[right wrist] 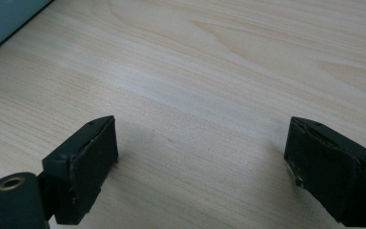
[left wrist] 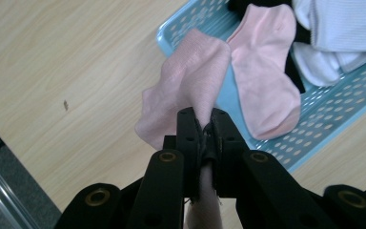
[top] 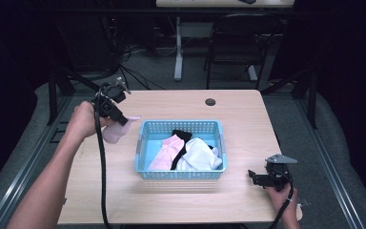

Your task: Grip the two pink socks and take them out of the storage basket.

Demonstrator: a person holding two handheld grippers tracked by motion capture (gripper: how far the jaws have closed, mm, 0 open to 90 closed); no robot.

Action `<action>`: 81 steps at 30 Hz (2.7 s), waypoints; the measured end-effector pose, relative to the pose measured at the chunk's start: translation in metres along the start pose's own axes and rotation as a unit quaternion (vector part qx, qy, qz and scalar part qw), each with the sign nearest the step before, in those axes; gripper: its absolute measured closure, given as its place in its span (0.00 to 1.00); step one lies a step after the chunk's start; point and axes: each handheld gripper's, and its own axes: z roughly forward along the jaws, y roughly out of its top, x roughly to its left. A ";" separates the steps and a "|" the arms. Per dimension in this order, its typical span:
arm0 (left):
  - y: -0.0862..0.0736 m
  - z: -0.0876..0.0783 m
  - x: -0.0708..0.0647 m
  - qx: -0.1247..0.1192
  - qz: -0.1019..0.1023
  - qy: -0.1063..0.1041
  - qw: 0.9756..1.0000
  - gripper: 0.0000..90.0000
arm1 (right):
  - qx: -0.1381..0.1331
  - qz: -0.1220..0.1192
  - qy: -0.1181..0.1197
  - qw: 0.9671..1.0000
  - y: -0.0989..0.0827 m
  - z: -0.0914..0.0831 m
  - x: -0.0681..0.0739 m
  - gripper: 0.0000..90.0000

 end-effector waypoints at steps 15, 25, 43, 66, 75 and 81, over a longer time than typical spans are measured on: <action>-0.036 0.024 0.046 0.023 -0.071 -0.004 0.997 0.93 | 0.000 0.000 0.000 1.000 0.000 0.000 0.000 0.12; -0.052 0.046 0.060 0.035 -0.095 -0.008 0.995 0.93 | 0.000 0.000 -0.001 1.000 0.000 0.000 0.000 0.12; -0.068 0.094 0.071 0.045 -0.125 -0.027 0.991 0.92 | -0.001 0.001 0.001 1.000 0.000 0.000 0.000 0.12; -0.081 0.133 0.090 0.031 -0.181 -0.023 0.983 0.81 | 0.002 0.000 0.000 1.000 0.000 0.000 0.000 0.12; -0.087 0.120 0.092 0.015 -0.188 -0.002 0.982 0.27 | 0.002 -0.001 0.000 1.000 0.000 0.000 0.000 0.12; -0.092 0.102 0.091 0.003 -0.177 0.010 0.984 0.17 | 0.002 0.000 0.000 1.000 0.000 0.000 0.000 0.12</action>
